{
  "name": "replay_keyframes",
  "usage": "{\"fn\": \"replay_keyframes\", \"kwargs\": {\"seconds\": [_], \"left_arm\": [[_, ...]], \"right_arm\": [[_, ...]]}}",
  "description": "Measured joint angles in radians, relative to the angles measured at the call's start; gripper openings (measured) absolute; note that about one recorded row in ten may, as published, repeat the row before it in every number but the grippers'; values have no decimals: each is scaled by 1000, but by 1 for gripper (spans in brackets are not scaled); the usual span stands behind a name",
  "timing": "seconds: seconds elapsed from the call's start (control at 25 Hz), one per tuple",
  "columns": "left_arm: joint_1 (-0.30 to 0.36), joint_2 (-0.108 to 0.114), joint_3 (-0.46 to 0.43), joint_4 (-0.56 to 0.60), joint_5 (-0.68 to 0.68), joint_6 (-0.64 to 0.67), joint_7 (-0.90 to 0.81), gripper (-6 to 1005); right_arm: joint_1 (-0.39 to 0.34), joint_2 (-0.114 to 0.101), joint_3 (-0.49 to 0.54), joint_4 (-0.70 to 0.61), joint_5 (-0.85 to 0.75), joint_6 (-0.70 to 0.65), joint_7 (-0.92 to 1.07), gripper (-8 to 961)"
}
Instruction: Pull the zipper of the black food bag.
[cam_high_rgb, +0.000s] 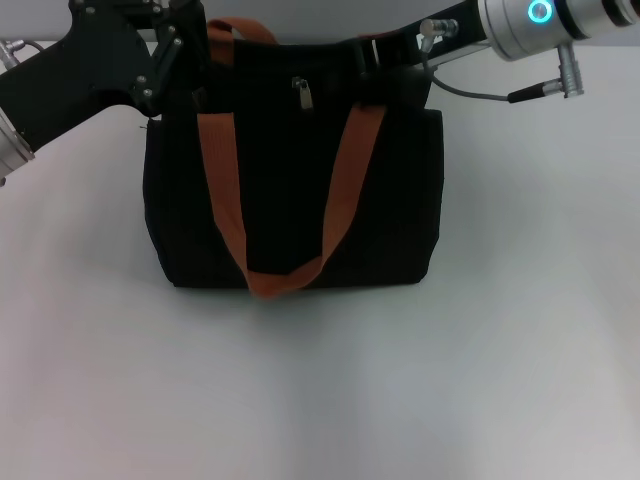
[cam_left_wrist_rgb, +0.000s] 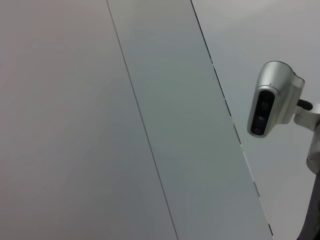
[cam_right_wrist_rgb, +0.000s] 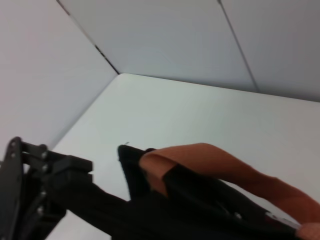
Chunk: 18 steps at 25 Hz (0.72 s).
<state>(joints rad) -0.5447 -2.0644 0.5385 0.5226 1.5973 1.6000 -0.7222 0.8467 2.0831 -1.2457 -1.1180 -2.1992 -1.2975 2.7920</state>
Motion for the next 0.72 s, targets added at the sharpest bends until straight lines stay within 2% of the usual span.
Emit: {"fn": "replay_keyframes", "kwargs": {"seconds": [0.12, 0.28, 0.72], "left_arm": [[0, 0, 0, 0, 0, 0, 0, 29], [0, 0, 0, 2, 0, 0, 0, 29], [-5, -2, 2, 1, 0, 13, 0, 29]], "right_arm": [[-2, 0, 0, -16, -14, -4, 14, -1], [-13, 1, 8, 1, 71, 4, -5, -1], [11, 2, -12, 98, 120, 45, -29, 135]]}}
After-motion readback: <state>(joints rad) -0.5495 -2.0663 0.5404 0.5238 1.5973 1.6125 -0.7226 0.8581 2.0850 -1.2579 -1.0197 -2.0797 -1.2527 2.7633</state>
